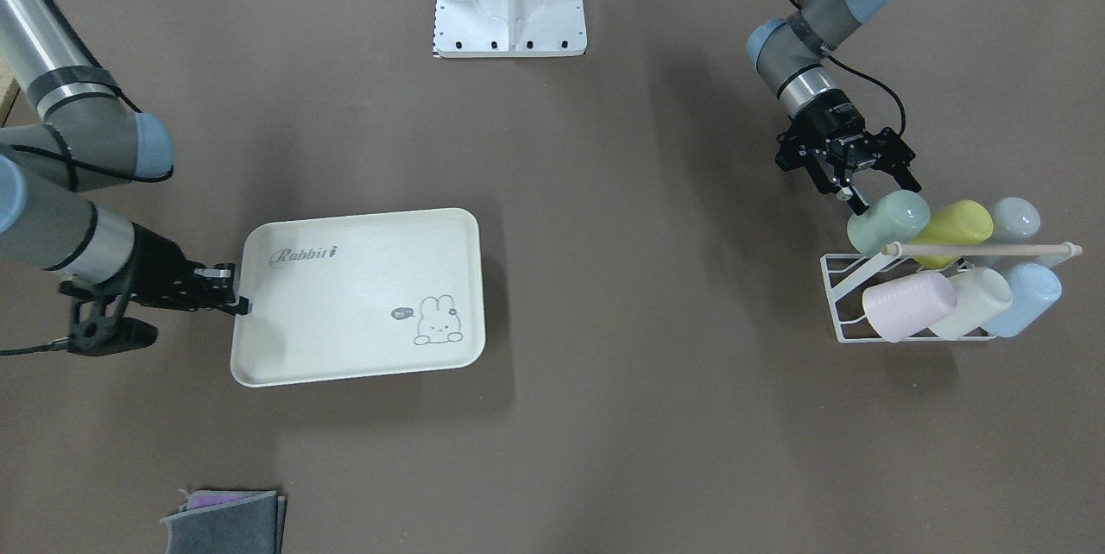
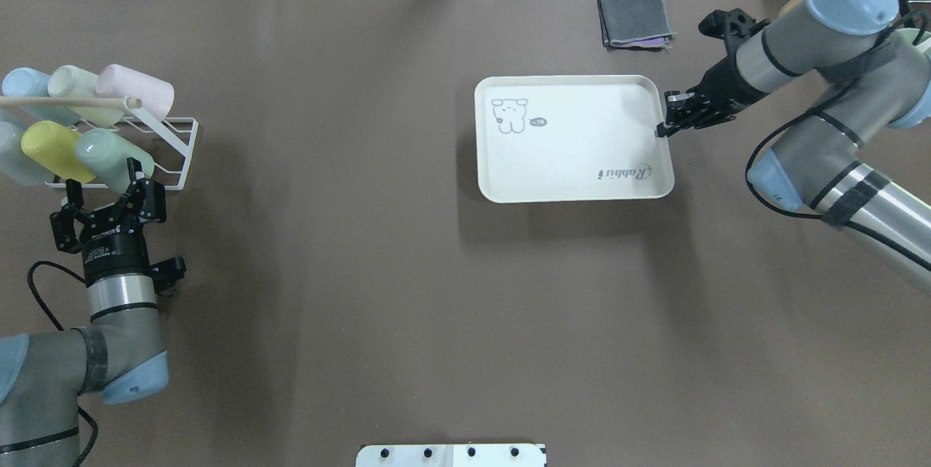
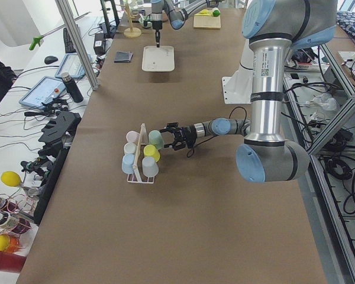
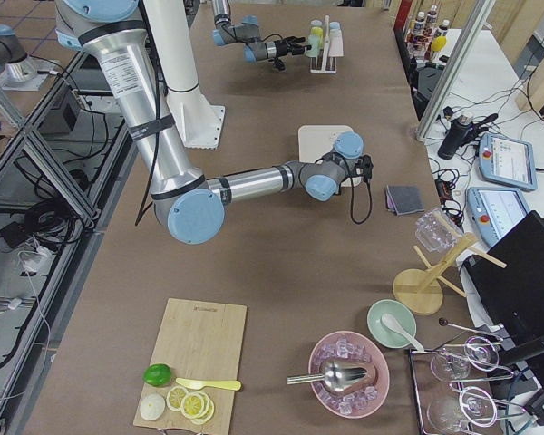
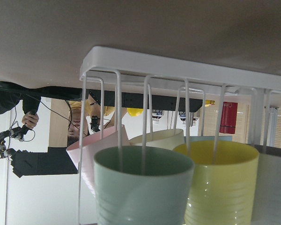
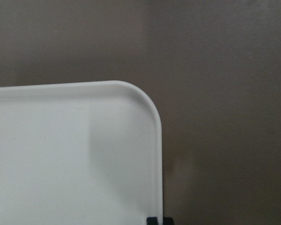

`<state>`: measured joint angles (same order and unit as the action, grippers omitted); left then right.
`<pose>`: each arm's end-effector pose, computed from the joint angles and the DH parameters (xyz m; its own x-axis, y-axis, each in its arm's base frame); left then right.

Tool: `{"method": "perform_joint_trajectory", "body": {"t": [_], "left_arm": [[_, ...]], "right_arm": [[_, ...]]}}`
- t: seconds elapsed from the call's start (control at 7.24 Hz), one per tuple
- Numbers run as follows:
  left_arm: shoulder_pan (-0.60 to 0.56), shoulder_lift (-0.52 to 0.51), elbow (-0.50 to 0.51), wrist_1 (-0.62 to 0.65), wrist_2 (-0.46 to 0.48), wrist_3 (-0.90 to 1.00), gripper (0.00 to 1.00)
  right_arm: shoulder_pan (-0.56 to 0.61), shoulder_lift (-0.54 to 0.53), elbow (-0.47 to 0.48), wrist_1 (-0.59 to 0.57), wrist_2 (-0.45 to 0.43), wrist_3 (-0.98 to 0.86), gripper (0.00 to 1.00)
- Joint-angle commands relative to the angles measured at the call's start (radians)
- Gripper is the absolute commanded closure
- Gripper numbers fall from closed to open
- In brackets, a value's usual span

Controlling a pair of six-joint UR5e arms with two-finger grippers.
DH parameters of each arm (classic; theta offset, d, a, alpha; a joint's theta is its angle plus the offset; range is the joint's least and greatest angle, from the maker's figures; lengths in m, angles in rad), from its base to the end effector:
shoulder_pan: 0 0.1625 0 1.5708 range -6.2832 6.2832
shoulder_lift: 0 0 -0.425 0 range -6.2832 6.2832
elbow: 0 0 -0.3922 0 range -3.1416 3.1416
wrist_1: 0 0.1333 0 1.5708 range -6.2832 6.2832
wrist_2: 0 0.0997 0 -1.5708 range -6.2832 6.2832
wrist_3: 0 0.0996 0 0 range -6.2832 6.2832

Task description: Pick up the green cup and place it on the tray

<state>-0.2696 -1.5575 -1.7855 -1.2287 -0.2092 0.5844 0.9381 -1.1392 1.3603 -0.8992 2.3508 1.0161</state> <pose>0.3958 -0.3488 0.5435 -0.5907 0.3429 0.7304 -0.7535 0.0894 -0.6513 -0.3500 -0.5843 0.4293 0.4467 -0.0240 0.8944 -0.0167 0.9992 0.0351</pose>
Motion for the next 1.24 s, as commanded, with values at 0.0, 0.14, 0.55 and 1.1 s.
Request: {"method": "perform_joint_trajectory", "body": {"t": [0.0, 0.14, 0.55, 1.1], "left_arm": [[-0.029, -0.016, 0.003, 0.003, 0.001, 0.002, 0.02], [-0.046, -0.033, 0.017, 0.003, 0.002, 0.003, 0.02], [-0.074, -0.064, 0.058, 0.005, 0.005, 0.003, 0.02], [-0.074, -0.082, 0.098, 0.005, 0.005, 0.003, 0.03]], "right_arm": [[-0.094, 0.105, 0.011, -0.068, -0.096, 0.116, 1.00], [-0.134, 0.162, 0.013, -0.136, -0.117, 0.117, 1.00], [-0.252, 0.207, 0.020, -0.144, -0.231, 0.171, 1.00], [-0.262, 0.191, 0.010, -0.145, -0.231, 0.153, 1.00]]}}
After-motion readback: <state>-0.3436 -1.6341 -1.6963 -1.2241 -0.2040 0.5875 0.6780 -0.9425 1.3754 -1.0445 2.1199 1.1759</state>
